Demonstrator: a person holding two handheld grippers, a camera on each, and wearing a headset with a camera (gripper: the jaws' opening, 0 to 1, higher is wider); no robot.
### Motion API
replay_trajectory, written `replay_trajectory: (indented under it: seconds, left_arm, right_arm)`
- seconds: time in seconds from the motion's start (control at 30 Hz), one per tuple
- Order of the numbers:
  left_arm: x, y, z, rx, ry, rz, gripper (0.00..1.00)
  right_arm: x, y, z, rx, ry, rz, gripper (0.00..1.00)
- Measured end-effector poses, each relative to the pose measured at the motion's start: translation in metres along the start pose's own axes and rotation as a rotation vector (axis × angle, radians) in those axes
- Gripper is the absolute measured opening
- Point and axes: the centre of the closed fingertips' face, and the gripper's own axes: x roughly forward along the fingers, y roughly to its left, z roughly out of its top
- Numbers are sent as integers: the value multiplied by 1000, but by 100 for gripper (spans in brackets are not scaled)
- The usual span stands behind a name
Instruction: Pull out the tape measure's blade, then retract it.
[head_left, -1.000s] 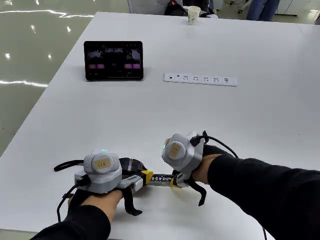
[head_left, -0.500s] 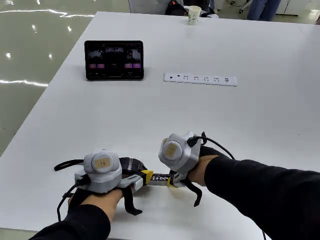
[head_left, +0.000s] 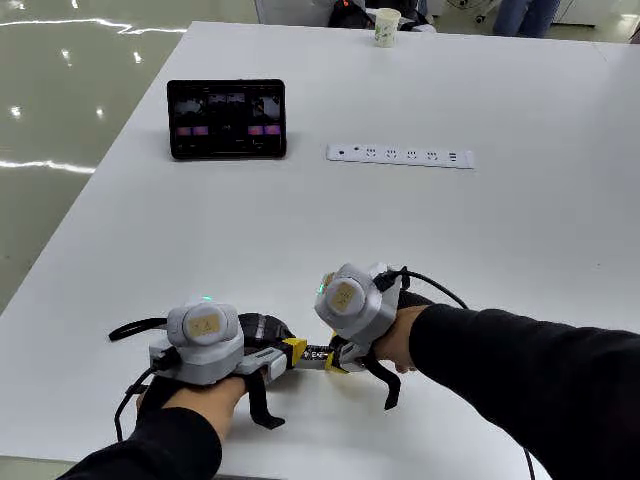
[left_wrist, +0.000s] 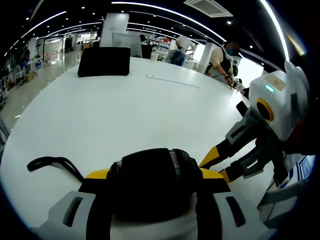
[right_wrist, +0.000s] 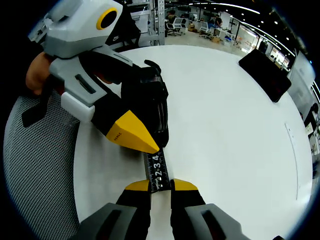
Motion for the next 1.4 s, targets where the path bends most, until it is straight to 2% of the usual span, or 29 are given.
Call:
replay_trajectory:
  seconds: [0.27,0.33,0.57,1.03,1.4]
  left_arm:
    - [-1,0,0,-3,2,-2,63]
    - [-1,0,0,-5,4,-3,63]
    - [0,0,0,-6,4,-4,63]
    - [0,1,-1,-13,6,-8,63]
    - [-2,0,0,-17,5,-11,63]
  right_arm:
    - [3,1,7,-12,-49,25,11]
    - [5,2,9,7,-61,29,11]
    - [7,2,15,-22,-63,29,11]
    - [11,3,23,-33,-105,39,11]
    - [13,6,28,-37,-114,44,11]
